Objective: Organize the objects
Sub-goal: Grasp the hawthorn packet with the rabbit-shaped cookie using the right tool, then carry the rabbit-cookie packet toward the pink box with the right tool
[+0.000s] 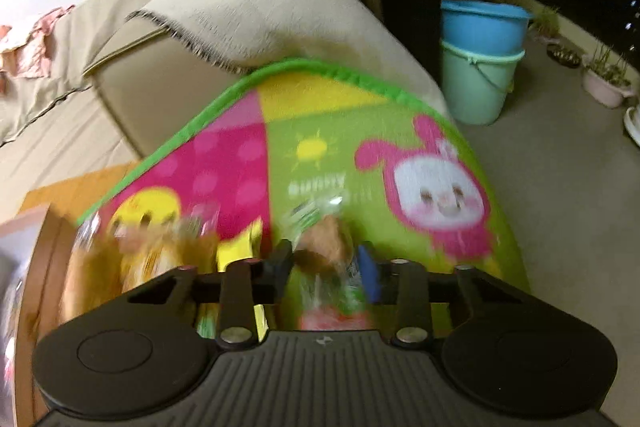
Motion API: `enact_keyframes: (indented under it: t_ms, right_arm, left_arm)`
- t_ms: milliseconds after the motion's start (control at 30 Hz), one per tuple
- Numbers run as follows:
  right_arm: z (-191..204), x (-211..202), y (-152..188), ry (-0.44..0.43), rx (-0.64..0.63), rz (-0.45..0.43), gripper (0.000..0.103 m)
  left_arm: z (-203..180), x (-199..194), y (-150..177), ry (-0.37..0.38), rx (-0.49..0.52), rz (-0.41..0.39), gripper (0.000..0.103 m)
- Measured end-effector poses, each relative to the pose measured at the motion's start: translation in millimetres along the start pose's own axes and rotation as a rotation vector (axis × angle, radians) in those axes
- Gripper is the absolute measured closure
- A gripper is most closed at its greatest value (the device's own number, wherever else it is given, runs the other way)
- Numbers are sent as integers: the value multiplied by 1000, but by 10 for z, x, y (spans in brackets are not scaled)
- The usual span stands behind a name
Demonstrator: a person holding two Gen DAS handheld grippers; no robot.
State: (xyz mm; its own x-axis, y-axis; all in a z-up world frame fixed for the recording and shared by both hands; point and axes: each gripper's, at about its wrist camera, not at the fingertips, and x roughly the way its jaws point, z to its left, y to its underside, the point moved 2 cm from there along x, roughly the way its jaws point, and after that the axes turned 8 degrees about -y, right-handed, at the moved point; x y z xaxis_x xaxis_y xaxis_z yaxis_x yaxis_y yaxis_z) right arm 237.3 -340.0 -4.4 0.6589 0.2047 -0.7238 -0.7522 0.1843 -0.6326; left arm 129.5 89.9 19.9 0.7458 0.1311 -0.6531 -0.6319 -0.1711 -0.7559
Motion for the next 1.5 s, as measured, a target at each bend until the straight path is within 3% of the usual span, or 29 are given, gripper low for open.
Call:
enact_keyframes:
  t_ms: [333, 500, 633, 700, 733, 867, 967, 1033, 1067, 1267, 1500]
  right_arm:
    - [69, -778, 905, -45, -42, 38, 82]
    - [332, -1085, 1249, -56, -166, 54, 82]
    - [388, -1201, 1113, -48, -181, -21, 78]
    - [326, -1133, 920, -40, -148, -47, 60]
    - [296, -1063, 829, -29, -135, -58, 58]
    - [87, -647, 461, 65, -56, -90, 57]
    - [-87, -329, 296, 73, 31, -55, 57]
    - [-73, -254, 281, 90, 5, -53, 62]
    - [-19, -260, 290, 100, -36, -50, 68]
    - [191, -632, 552, 78, -133, -42, 68]
    - [513, -1307, 1051, -17, -211, -14, 68]
  left_arm:
    - [-3, -2, -1, -1, -2, 0, 89]
    - [-5, -1, 0, -1, 2, 1, 89]
    - [-6, -2, -5, -1, 0, 1, 89]
    - [-7, -2, -4, -1, 0, 1, 89]
    - [-5, -1, -3, -1, 1, 2, 89]
    - [-8, -4, -3, -2, 2, 2, 89]
    - [-16, -13, -1, -3, 8, 4, 89]
    - [-13, -13, -1, -2, 9, 5, 89]
    - [-14, -13, 1, -2, 9, 4, 89]
    - [-5, -18, 5, 1, 2, 2, 89]
    - [1, -19, 1, 1, -2, 3, 89]
